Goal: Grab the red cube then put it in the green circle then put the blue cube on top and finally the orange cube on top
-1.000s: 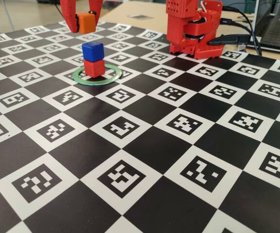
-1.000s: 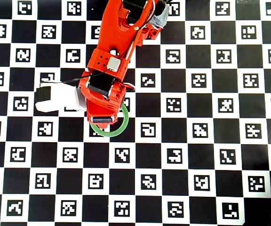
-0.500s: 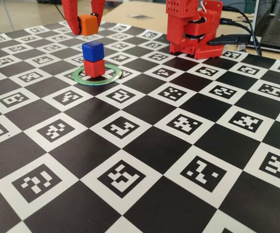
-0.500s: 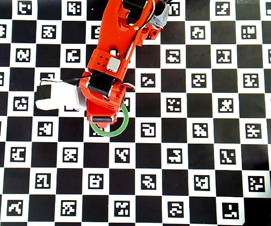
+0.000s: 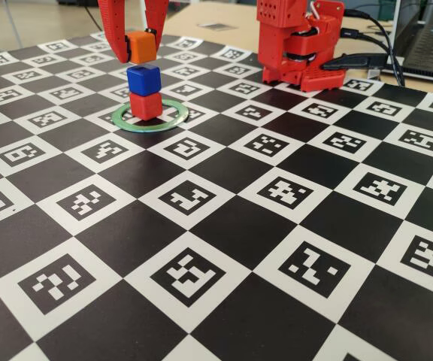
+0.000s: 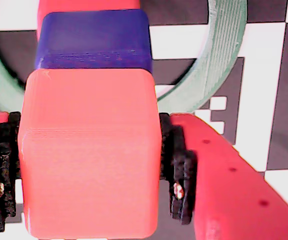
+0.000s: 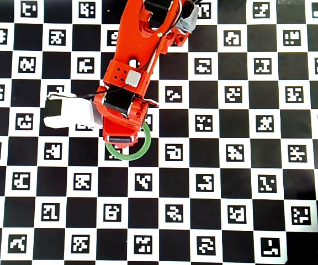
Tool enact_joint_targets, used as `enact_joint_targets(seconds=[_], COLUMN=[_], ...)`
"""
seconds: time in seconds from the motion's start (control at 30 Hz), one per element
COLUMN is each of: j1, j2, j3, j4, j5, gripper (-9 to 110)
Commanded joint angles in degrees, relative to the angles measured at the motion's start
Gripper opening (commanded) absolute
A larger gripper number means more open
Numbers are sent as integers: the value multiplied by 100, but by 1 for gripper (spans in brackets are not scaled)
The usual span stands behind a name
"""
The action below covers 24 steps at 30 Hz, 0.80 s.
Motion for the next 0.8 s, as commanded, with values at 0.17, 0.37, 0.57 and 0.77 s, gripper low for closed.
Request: enact_joint_targets(seconds=[0.17,0.37,0.57,0.77], j1=[-35,-35,-35,-35], j2=[193,202,202,202], j3=[18,35,88,114], j4=[-149,-167,-229,-246], j5=[26,9,9,9], gripper=[4,4,4,4])
